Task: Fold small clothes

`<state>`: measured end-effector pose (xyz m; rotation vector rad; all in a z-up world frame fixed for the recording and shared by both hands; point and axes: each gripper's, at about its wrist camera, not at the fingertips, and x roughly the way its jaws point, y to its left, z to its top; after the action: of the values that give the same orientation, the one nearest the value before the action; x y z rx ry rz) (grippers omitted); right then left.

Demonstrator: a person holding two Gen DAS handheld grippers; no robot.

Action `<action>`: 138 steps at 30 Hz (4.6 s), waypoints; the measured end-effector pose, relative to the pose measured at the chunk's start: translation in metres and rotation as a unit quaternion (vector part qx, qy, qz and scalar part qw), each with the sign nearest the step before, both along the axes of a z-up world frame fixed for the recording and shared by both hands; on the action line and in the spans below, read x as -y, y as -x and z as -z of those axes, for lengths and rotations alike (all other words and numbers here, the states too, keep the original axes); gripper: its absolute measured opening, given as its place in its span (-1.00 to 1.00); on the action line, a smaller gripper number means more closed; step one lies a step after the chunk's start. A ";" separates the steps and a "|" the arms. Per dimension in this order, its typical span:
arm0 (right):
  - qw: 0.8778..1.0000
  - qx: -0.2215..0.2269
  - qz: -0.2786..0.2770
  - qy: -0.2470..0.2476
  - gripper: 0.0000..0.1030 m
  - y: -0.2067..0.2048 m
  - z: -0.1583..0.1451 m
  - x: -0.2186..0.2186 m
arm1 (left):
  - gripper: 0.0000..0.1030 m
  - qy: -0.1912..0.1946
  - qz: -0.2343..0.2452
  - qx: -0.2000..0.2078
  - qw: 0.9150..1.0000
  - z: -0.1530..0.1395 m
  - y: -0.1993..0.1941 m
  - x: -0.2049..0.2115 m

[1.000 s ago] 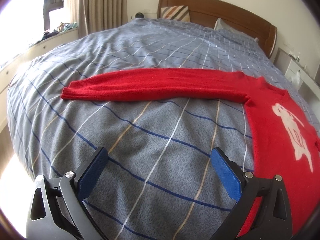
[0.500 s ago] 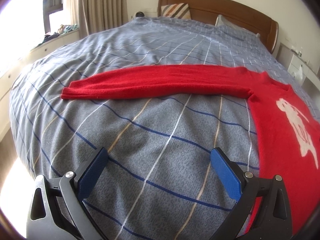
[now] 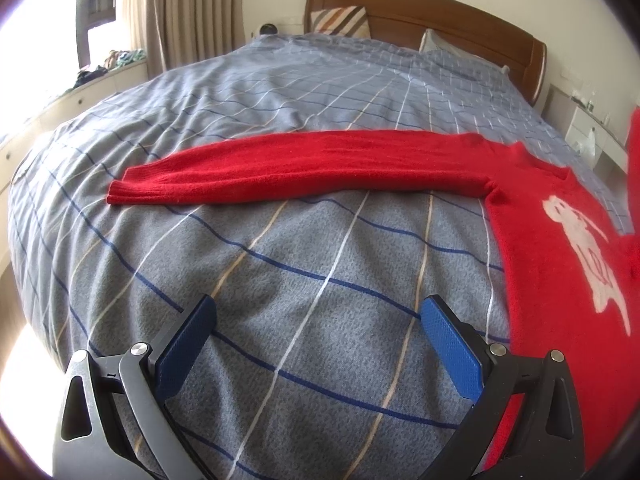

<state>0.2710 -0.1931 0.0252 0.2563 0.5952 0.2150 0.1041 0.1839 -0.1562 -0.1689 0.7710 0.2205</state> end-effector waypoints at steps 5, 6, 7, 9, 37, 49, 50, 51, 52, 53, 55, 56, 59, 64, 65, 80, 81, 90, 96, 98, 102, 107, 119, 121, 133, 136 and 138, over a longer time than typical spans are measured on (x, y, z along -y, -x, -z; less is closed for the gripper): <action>0.994 -0.060 -0.069 0.062 -0.91 -0.029 0.079 -0.105 | 0.99 0.010 -0.004 0.001 1.000 0.000 0.000 -0.005; 0.992 -0.073 -0.074 0.077 -0.90 -0.033 0.096 -0.118 | 0.99 0.011 -0.004 0.001 1.000 0.000 0.000 -0.005; 0.989 -0.087 -0.078 0.087 -0.89 -0.036 0.112 -0.128 | 0.99 0.010 -0.004 0.001 1.000 0.000 0.000 -0.005; 0.984 -0.126 -0.097 0.086 -0.31 -0.042 0.142 -0.139 | 0.99 0.009 -0.004 0.000 1.000 0.001 0.000 -0.005; 0.944 -0.074 -0.013 0.322 0.36 0.057 0.181 0.057 | 0.99 -0.011 -0.007 -0.014 1.000 0.008 -0.002 0.002; 0.935 -0.095 0.046 0.338 0.35 0.064 0.179 0.089 | 0.99 -0.009 -0.006 -0.017 1.000 0.007 0.003 0.002; 0.934 -0.100 0.053 0.339 0.35 0.068 0.180 0.093 | 0.99 -0.007 -0.007 -0.017 1.000 0.007 0.001 0.001; 0.936 -0.101 0.056 0.331 0.35 0.074 0.179 0.099 | 0.99 -0.008 -0.007 -0.018 1.000 0.007 0.000 0.001; 0.939 -0.101 0.062 0.324 0.35 0.082 0.178 0.104 | 0.99 -0.009 -0.008 -0.019 1.000 0.007 -0.001 0.002; 0.941 -0.100 0.069 0.315 0.35 0.090 0.175 0.108 | 0.99 -0.012 -0.008 -0.019 1.000 0.007 -0.001 0.003; 0.950 -0.096 0.078 0.287 0.37 0.111 0.168 0.116 | 0.99 -0.016 -0.007 -0.021 1.000 0.007 -0.002 0.004; 0.954 -0.094 0.082 0.272 0.39 0.122 0.165 0.118 | 0.99 -0.016 -0.007 -0.021 1.000 0.007 -0.002 0.005; 0.963 -0.089 0.080 0.241 0.41 0.159 0.163 0.115 | 0.99 -0.016 -0.007 -0.021 1.000 0.007 -0.002 0.006; 0.972 -0.063 0.093 0.206 0.44 0.213 0.168 0.101 | 0.99 -0.026 -0.008 -0.023 0.999 0.010 -0.004 0.009; 0.973 -0.055 0.095 0.203 0.44 0.221 0.170 0.098 | 0.99 -0.031 -0.008 -0.023 0.999 0.011 -0.005 0.011; 0.980 -0.022 0.097 0.171 0.50 0.246 0.184 0.091 | 0.99 -0.040 -0.012 -0.020 0.999 0.014 -0.003 0.013; 0.980 -0.021 0.096 0.173 0.50 0.246 0.184 0.090 | 0.99 -0.041 -0.012 -0.020 0.999 0.015 -0.003 0.013; 0.980 -0.021 0.113 0.164 0.51 0.246 0.185 0.100 | 0.99 -0.040 -0.012 -0.020 0.999 0.015 -0.003 0.013; 0.980 -0.023 0.108 0.166 0.51 0.245 0.185 0.099 | 0.99 -0.040 -0.012 -0.020 0.999 0.015 -0.003 0.013; 0.980 -0.025 0.105 0.168 0.51 0.245 0.186 0.098 | 0.99 -0.040 -0.012 -0.020 0.999 0.015 -0.003 0.014; 0.980 -0.028 0.102 0.169 0.51 0.244 0.188 0.096 | 0.99 -0.040 -0.012 -0.020 0.999 0.015 -0.003 0.014; 0.980 -0.031 0.101 0.167 0.51 0.243 0.189 0.095 | 0.99 -0.040 -0.012 -0.020 0.999 0.014 -0.003 0.014; 0.980 -0.031 0.097 0.168 0.51 0.241 0.190 0.092 | 0.99 -0.040 -0.012 -0.020 0.999 0.014 -0.003 0.014; 0.980 -0.031 0.097 0.168 0.51 0.241 0.191 0.091 | 0.99 -0.040 -0.012 -0.020 0.999 0.014 -0.003 0.014; 0.981 -0.033 0.096 0.166 0.51 0.241 0.191 0.091 | 0.99 -0.039 -0.009 -0.026 0.999 0.013 -0.004 0.014; 0.981 -0.031 0.096 0.167 0.51 0.241 0.191 0.090 | 0.99 -0.002 0.016 -0.038 0.999 0.004 -0.004 0.005; 0.981 -0.029 0.098 0.166 0.51 0.242 0.190 0.090 | 0.99 0.038 0.025 -0.027 0.999 -0.010 -0.001 -0.011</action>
<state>0.0290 -0.2834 -0.1651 -0.0028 0.6498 -0.0828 0.1046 0.1948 -0.1463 -0.2155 0.8378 0.1490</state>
